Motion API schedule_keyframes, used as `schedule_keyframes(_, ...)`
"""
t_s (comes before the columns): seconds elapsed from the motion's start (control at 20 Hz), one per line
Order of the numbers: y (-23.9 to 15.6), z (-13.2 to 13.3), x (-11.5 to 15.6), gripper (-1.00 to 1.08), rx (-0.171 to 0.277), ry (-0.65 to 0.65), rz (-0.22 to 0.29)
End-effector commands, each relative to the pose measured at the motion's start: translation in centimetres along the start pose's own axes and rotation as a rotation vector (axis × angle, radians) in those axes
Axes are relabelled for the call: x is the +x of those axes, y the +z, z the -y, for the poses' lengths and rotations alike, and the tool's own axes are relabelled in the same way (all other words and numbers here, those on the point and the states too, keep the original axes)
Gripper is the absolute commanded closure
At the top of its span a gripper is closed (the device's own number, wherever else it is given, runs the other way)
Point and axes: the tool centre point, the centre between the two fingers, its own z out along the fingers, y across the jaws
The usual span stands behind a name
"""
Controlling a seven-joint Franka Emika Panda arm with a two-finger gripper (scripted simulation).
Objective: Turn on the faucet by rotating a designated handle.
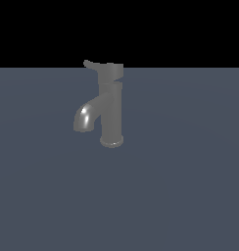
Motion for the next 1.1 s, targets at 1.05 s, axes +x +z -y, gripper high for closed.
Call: schedule_keyframes(1.05,7.8,9.0,7.7,1.08,-0.011,0.636,-0.033)
